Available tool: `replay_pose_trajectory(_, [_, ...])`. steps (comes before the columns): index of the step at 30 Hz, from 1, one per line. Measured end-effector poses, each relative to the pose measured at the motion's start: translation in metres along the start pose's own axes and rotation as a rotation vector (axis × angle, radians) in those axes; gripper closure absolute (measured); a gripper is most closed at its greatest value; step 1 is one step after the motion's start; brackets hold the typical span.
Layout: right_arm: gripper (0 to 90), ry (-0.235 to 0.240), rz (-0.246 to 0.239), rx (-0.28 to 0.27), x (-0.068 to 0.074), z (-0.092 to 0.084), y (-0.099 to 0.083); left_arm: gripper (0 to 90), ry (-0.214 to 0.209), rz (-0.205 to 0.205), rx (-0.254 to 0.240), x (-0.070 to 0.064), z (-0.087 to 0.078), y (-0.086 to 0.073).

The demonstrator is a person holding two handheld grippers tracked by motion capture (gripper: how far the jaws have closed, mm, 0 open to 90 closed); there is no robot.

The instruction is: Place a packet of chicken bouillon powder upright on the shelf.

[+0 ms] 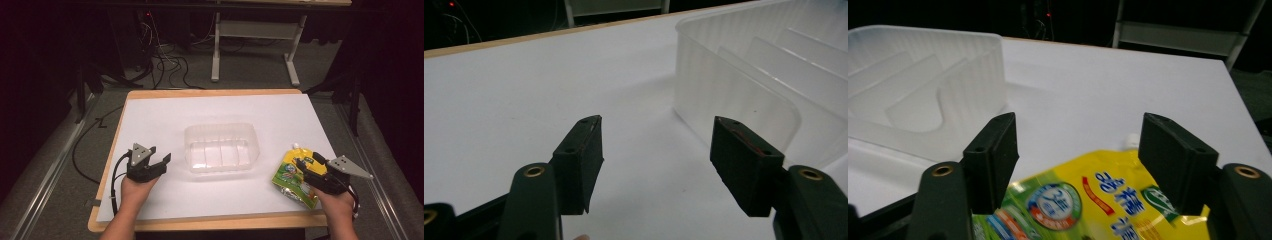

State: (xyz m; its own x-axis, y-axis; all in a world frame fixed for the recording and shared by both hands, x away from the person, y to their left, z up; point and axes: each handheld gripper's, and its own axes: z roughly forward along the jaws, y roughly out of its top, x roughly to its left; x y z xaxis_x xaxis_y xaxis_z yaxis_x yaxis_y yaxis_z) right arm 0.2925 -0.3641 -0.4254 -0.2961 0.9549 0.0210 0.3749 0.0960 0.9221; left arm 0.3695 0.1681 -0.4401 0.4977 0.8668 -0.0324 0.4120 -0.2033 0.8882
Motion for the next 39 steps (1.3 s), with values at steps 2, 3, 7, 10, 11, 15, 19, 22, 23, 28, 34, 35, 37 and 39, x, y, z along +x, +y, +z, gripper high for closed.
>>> replay_pose_trajectory(2, [37.3,-0.009,0.002,0.008,-0.002,-0.002,-0.002,39.1,-0.001,0.001,0.011,0.003,0.003,0.0])
replay_pose_trajectory(3, [40.5,-0.024,0.006,0.032,-0.007,-0.007,-0.007,40.5,-0.013,-0.018,0.01,0.006,0.006,0.002])
replay_pose_trajectory(7, [47.7,-0.054,0.031,0.072,-0.016,-0.019,-0.018,43.3,-0.041,-0.079,-0.011,0.009,0.01,0.005])
replay_pose_trajectory(10, [53.7,-0.075,0.057,0.111,-0.021,-0.028,-0.028,43.3,-0.036,-0.064,-0.02,0.001,0.018,0.013])
replay_pose_trajectory(11, [53.7,-0.075,0.057,0.111,-0.021,-0.028,-0.028,43.2,-0.036,-0.064,-0.02,0.001,0.018,0.013])
replay_pose_trajectory(15, [66.9,-0.086,0.094,0.166,-0.03,-0.044,-0.045,42.7,-0.008,-0.053,-0.04,-0.002,0.022,0.02])
replay_pose_trajectory(19, [74.3,-0.081,0.115,0.216,-0.036,-0.048,-0.058,42.7,-0.017,-0.09,-0.043,0.001,0.024,0.021])
replay_pose_trajectory(22, [86.7,-0.064,0.151,0.254,-0.043,-0.053,-0.069,42.7,-0.02,-0.101,-0.053,0.0,0.025,0.021])
replay_pose_trajectory(23, [90.0,-0.054,0.178,0.274,-0.043,-0.053,-0.07,42.7,-0.024,-0.105,-0.055,0.0,0.026,0.022])
replay_pose_trajectory(28, [90.0,-0.04,0.171,0.33,-0.039,-0.048,-0.072,42.7,-0.048,-0.102,-0.059,-0.004,0.029,0.022])
replay_pose_trajectory(34, [90.0,-0.003,0.165,0.333,-0.033,-0.043,-0.073,42.7,-0.052,-0.083,-0.053,-0.006,0.031,0.023])
replay_pose_trajectory(35, [90.0,-0.002,0.163,0.333,-0.032,-0.042,-0.073,42.7,-0.049,-0.082,-0.05,-0.006,0.031,0.023])
replay_pose_trajectory(37, [90.0,0.004,0.161,0.334,-0.032,-0.04,-0.072,42.7,-0.049,-0.079,-0.049,-0.006,0.03,0.022])
replay_pose_trajectory(39, [90.0,0.016,0.16,0.328,-0.033,-0.039,-0.072,42.7,-0.046,-0.076,-0.047,-0.006,0.03,0.022])
